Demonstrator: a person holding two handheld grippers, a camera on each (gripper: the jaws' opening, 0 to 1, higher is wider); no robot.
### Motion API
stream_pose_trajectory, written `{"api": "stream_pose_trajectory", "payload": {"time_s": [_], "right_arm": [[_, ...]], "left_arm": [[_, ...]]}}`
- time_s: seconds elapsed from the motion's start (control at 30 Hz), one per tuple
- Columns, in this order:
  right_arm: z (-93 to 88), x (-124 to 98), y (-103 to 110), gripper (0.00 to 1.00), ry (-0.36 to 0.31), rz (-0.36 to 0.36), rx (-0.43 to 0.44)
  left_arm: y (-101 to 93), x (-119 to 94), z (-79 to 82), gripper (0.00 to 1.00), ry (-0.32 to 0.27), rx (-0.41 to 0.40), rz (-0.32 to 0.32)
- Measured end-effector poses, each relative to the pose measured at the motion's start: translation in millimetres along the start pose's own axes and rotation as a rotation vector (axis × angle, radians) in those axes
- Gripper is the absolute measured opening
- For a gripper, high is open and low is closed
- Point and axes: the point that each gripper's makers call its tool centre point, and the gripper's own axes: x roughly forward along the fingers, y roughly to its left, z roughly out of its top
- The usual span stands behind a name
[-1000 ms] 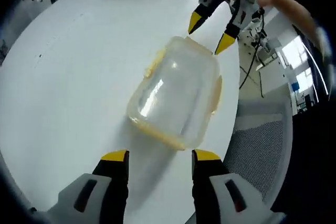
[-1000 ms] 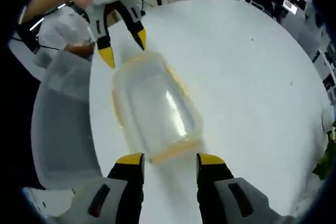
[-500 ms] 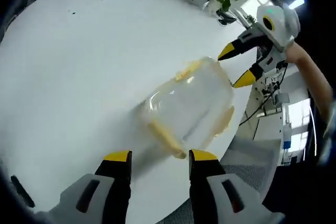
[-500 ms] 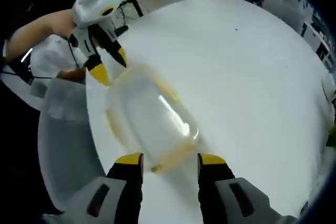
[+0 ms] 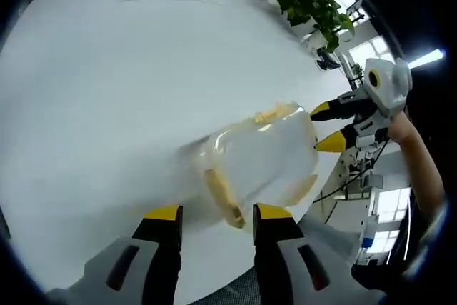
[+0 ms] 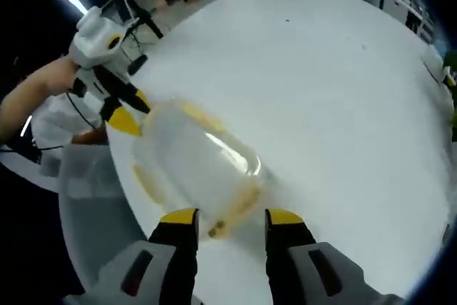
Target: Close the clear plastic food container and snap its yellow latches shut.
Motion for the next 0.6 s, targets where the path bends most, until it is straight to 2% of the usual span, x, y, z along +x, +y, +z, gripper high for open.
{"api": "stream_pose_trajectory", "payload": {"time_s": [0.2,0.37,0.6], "right_arm": [[4.5,-0.8,0.2,0.32,-0.040,0.004,0.049],[4.5,3.1,-3.5,0.32,-0.039,0.003,0.057],[4.5,5.4,1.2,0.31,-0.057,0.034,0.110]], "left_arm": [[-4.0,3.8,2.1,0.39,-0.015,-0.025,-0.015],[-5.4,5.7,4.9,0.39,-0.024,-0.028,-0.020],[-8.2,8.0,4.8,0.37,-0.032,-0.042,-0.045]]}}
